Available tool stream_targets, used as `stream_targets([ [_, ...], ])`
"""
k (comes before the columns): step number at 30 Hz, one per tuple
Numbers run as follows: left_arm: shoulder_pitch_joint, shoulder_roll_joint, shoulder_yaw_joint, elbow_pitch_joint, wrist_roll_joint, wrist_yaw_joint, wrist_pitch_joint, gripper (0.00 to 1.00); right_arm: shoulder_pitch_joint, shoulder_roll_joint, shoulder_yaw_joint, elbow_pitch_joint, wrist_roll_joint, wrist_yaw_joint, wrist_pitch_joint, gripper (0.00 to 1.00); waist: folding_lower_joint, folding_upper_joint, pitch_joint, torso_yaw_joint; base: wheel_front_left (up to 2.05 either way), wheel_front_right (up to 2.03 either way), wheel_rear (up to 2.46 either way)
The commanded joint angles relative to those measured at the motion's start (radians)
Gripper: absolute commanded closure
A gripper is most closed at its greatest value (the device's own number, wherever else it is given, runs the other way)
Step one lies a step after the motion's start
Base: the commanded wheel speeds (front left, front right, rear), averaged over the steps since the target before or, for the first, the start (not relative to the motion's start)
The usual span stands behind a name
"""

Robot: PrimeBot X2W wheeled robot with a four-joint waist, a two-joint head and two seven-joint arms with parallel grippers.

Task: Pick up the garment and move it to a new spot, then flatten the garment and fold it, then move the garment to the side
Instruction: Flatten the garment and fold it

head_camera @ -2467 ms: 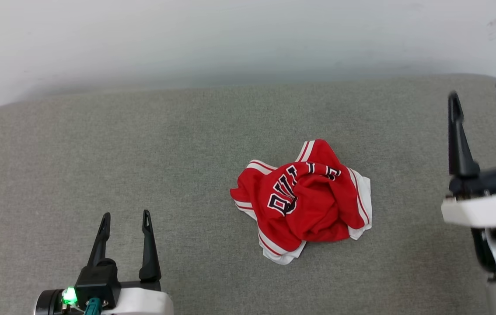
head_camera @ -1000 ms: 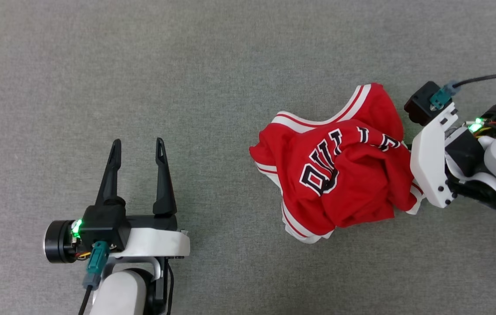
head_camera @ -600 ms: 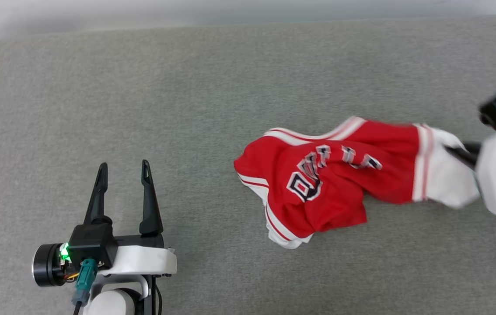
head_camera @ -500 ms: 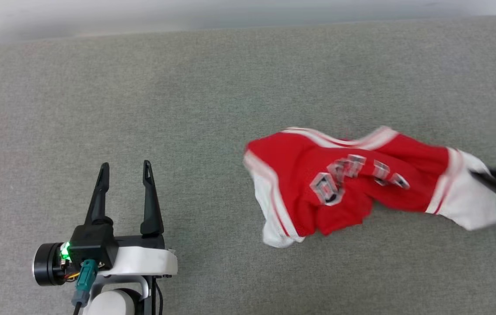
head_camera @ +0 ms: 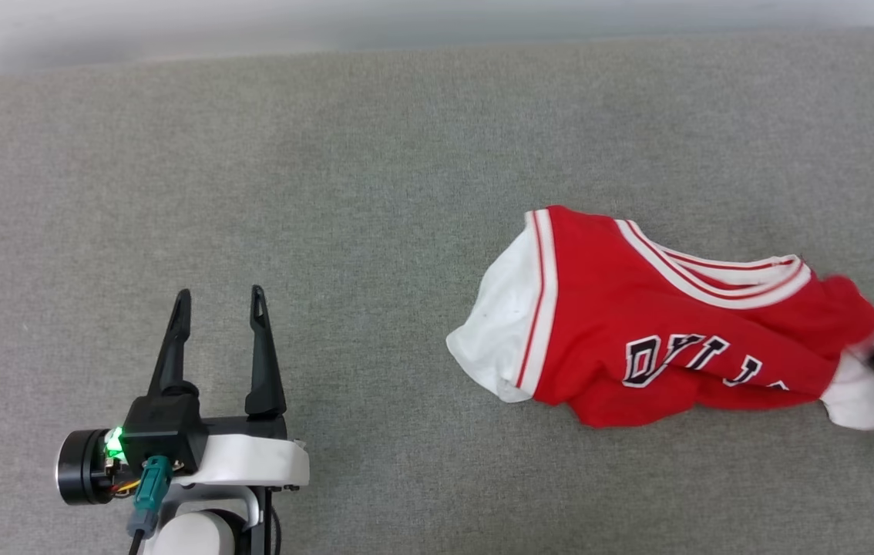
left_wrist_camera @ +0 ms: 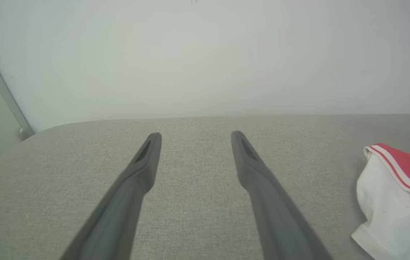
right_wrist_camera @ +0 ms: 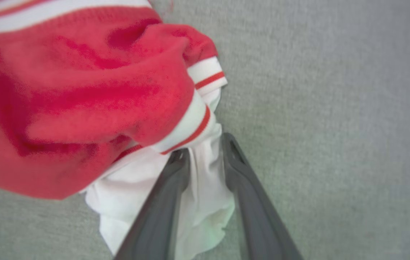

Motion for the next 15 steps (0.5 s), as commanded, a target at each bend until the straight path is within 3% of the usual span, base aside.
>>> stream_targets([
  [1, 0.008, 0.0, 0.005, 0.0, 0.005, -0.002, -0.003, 0.0, -0.029, 0.013, -0.015, 0.0, -0.023, 0.0, -0.046, 0.0, -0.0001, 0.0, -0.015, -0.006, 0.0, 0.0, 0.0],
  [5, 0.01, 0.0, 0.017, 0.003, 0.013, -0.012, -0.003, 0.0, -0.062, 0.032, -0.063, 0.011, -0.096, 0.0, -0.212, 0.0, -0.0001, 0.0, -0.039, -0.013, 0.0, 0.0, 0.0],
  [9, 0.015, 0.003, 0.03, 0.002, 0.022, -0.027, -0.003, 0.0, -0.083, 0.062, -0.119, 0.023, -0.161, 0.0, -0.295, 0.0, -0.0001, 0.0, -0.061, -0.019, 0.0, 0.0, 0.0],
  [12, 0.013, 0.011, 0.041, -0.001, 0.028, -0.039, -0.003, 0.0, -0.085, 0.109, -0.239, 0.017, -0.236, 0.0, -0.316, 0.0, -0.0001, 0.0, -0.078, -0.024, 0.0, 0.0, 0.0],
  [15, 0.0, 0.02, 0.055, -0.006, 0.033, -0.052, -0.003, 0.0, -0.031, 0.164, -0.459, -0.055, -0.377, 0.0, -0.317, 0.0, -0.0001, 0.0, -0.087, -0.031, 0.0, 0.0, 0.0],
])
